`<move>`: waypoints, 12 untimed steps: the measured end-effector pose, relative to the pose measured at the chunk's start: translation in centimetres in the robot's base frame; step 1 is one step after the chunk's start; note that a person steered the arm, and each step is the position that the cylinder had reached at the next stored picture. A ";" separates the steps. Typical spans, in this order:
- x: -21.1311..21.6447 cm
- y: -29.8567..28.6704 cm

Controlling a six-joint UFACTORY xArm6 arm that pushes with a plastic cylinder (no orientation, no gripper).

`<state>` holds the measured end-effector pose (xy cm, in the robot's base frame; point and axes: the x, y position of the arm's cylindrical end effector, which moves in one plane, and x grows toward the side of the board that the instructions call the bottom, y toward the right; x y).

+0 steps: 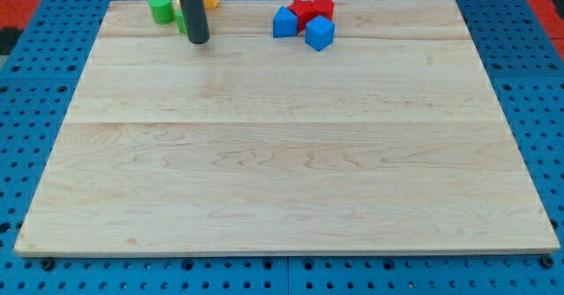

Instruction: Push the green blocks towards the center

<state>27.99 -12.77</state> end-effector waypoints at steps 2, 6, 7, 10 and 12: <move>0.0 -0.3; -8.9 -11.4; -8.1 -4.0; -0.5 1.4; 1.6 7.3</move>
